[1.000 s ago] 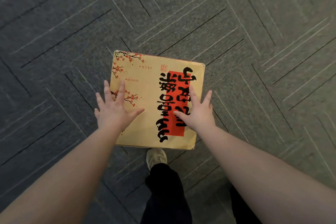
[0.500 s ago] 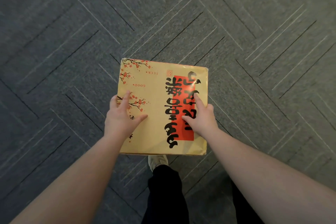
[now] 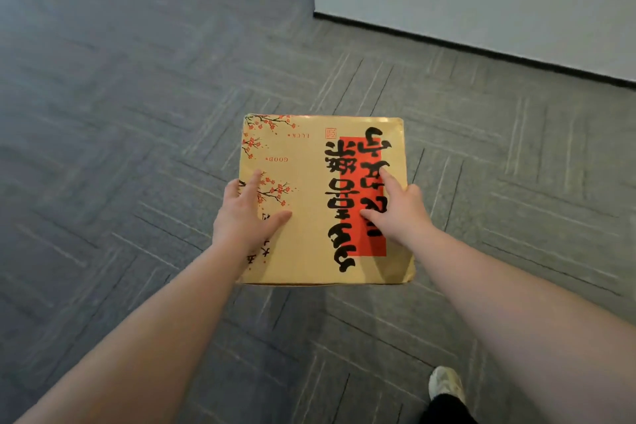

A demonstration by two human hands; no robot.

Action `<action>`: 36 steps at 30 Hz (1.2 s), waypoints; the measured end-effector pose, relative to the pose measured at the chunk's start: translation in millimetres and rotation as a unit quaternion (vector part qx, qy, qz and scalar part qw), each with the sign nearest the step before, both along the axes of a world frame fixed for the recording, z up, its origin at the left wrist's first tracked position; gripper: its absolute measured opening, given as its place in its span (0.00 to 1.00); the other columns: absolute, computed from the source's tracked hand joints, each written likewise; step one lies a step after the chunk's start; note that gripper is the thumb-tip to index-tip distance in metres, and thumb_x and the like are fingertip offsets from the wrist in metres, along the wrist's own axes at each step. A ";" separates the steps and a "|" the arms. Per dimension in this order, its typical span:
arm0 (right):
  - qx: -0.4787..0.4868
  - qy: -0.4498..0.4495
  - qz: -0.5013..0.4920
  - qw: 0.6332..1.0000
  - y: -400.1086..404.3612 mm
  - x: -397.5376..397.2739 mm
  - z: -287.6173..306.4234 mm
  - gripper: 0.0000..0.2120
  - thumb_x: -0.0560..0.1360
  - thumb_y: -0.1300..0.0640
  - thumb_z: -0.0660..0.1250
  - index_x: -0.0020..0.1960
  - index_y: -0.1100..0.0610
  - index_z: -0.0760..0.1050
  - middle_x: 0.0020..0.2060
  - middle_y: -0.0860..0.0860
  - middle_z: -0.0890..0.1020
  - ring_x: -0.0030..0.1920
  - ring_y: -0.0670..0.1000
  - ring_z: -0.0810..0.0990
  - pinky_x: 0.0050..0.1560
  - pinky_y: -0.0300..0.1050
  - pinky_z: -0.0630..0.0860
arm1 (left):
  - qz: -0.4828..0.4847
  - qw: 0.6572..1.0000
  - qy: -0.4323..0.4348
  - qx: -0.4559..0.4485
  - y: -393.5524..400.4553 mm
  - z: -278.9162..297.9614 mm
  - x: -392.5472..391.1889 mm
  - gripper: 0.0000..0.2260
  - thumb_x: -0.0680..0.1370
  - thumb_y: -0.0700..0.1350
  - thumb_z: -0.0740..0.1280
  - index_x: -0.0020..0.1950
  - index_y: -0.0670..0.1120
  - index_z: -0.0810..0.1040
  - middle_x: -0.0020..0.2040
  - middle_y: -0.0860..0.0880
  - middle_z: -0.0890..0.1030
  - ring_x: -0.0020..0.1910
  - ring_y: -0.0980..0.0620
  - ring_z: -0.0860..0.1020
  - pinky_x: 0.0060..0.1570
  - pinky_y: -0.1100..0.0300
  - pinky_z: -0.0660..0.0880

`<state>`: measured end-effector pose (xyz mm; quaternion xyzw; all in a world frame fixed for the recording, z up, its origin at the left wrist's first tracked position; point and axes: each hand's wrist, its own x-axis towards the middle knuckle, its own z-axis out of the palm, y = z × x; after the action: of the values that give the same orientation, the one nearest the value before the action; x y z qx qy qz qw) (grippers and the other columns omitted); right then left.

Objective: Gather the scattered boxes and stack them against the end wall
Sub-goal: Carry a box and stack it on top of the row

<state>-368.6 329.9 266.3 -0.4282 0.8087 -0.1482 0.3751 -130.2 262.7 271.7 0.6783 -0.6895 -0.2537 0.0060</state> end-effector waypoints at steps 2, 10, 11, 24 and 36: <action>-0.032 -0.001 -0.008 0.999 -5.4 -50.3 49.8 0.40 0.75 0.46 0.69 0.78 0.42 0.48 0.67 0.58 0.61 0.64 0.59 0.71 0.65 0.54 0.69 | -0.026 0.999 -0.004 -0.033 -12.8 54.0 -51.7 0.43 0.70 0.65 0.69 0.77 0.59 0.47 0.77 0.47 0.53 0.72 0.43 0.64 0.61 0.45 0.72; -0.122 0.023 -0.039 0.991 37.4 -285.5 222.0 0.38 0.76 0.47 0.68 0.78 0.47 0.50 0.67 0.60 0.65 0.69 0.59 0.66 0.70 0.53 0.63 | -0.105 0.987 0.025 -0.119 -1.1 230.1 -291.5 0.43 0.70 0.65 0.68 0.78 0.57 0.49 0.76 0.46 0.55 0.70 0.44 0.66 0.60 0.47 0.72; -0.132 0.036 -0.049 0.989 46.1 -316.4 237.3 0.37 0.76 0.47 0.67 0.78 0.48 0.52 0.67 0.60 0.67 0.69 0.59 0.65 0.70 0.53 0.63 | -0.121 0.984 0.035 -0.124 2.2 244.5 -324.2 0.43 0.70 0.65 0.68 0.78 0.56 0.49 0.75 0.46 0.56 0.70 0.44 0.66 0.60 0.47 0.72; -0.126 0.176 -0.267 0.939 172.1 -634.2 309.3 0.28 0.77 0.45 0.64 0.73 0.50 0.61 0.63 0.55 0.76 0.66 0.59 0.68 0.63 0.51 0.68 | -0.364 0.915 0.132 -0.113 41.5 315.6 -707.4 0.42 0.70 0.62 0.70 0.77 0.50 0.55 0.74 0.43 0.60 0.71 0.43 0.64 0.67 0.47 0.66; -0.056 0.172 -0.518 0.836 262.5 -837.3 304.2 0.25 0.74 0.44 0.65 0.67 0.50 0.67 0.59 0.60 0.72 0.57 0.62 0.74 0.58 0.51 0.74 | -0.577 0.801 0.151 -0.048 73.7 306.6 -1033.0 0.43 0.68 0.64 0.71 0.77 0.51 0.56 0.73 0.44 0.62 0.70 0.43 0.66 0.66 0.45 0.67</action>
<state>-1205.8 592.4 570.5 0.0146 0.9542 -0.2895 0.0740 -1163.2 336.5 578.2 0.1069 -0.9552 -0.2761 -0.0043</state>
